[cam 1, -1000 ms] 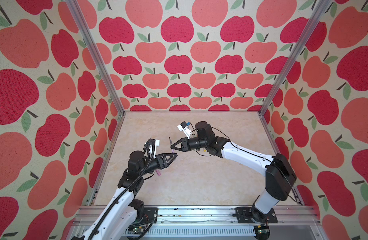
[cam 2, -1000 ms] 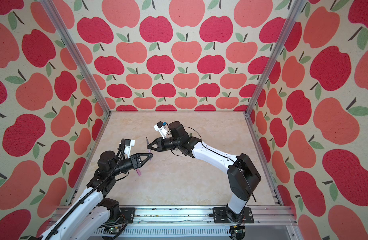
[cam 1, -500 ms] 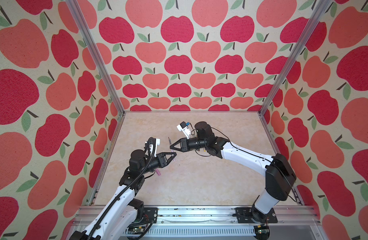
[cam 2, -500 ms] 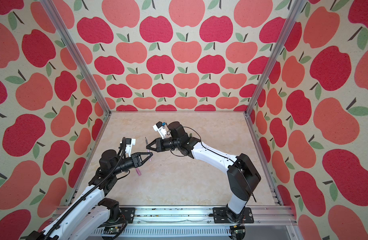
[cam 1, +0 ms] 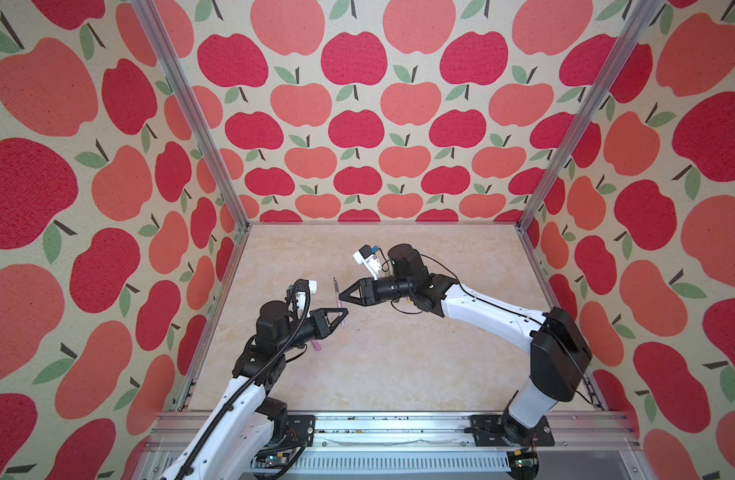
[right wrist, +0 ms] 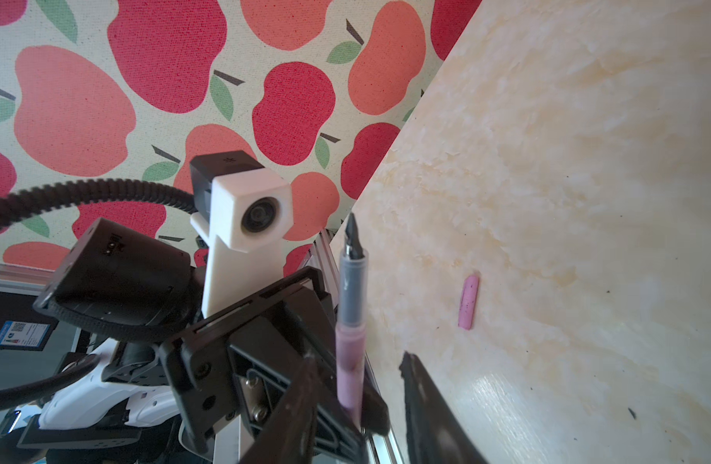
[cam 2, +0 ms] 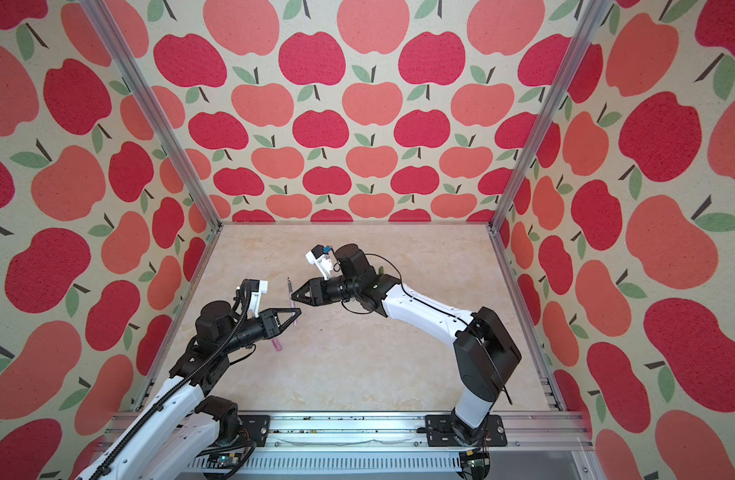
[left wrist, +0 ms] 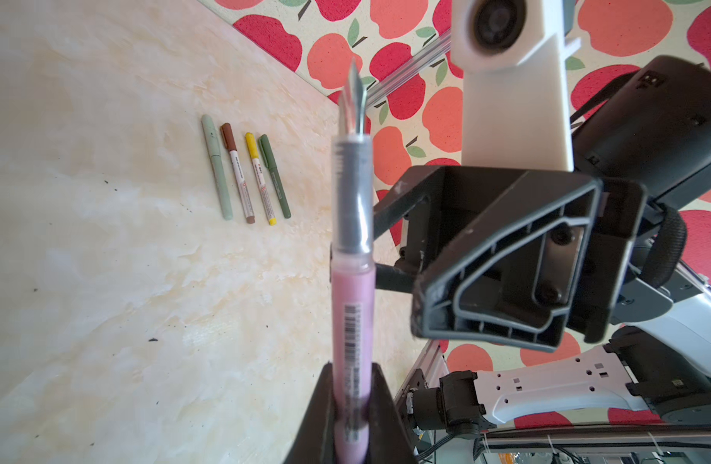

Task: Insert the pens into the pen caps
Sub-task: 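Grasp the pink pen body with the left gripper and release it from the right, then grasp the pink cap with the right gripper while the left holds the pen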

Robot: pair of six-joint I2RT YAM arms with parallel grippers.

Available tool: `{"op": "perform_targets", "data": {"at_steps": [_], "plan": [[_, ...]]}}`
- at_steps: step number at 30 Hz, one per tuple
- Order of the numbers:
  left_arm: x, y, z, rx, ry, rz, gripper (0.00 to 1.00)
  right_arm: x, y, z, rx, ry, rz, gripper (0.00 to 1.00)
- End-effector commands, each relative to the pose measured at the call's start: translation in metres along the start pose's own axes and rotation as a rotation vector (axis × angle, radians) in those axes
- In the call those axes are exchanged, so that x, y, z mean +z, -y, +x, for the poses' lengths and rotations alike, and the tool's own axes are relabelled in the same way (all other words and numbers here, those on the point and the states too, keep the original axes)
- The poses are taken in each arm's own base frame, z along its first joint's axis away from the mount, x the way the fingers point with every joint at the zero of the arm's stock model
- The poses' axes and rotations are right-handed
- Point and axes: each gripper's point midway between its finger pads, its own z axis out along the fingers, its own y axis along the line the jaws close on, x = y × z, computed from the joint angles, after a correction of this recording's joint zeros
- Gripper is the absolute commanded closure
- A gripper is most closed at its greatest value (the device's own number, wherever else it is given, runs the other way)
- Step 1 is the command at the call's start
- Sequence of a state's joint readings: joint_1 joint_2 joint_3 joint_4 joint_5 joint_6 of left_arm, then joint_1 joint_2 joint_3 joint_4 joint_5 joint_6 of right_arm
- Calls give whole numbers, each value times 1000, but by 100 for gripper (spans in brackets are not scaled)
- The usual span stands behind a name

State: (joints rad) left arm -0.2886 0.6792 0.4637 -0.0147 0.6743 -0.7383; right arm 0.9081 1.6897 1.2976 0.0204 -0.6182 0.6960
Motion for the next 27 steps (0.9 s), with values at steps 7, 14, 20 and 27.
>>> {"op": "perform_targets", "data": {"at_steps": [7, 14, 20, 27], "plan": [[-46, -40, -13, 4, 64, -403, 100, -34, -19, 2, -200, -31, 60, 52], [-74, -56, -9, -40, 146, -518, 100, -35, -6, -2, -211, -44, 136, 47], [-100, -62, -11, -46, 225, -612, 100, -25, 13, -3, -249, -57, 222, 47], [-125, -71, -8, -82, 274, -716, 100, -17, 36, -8, -292, -66, 336, 46]]}}
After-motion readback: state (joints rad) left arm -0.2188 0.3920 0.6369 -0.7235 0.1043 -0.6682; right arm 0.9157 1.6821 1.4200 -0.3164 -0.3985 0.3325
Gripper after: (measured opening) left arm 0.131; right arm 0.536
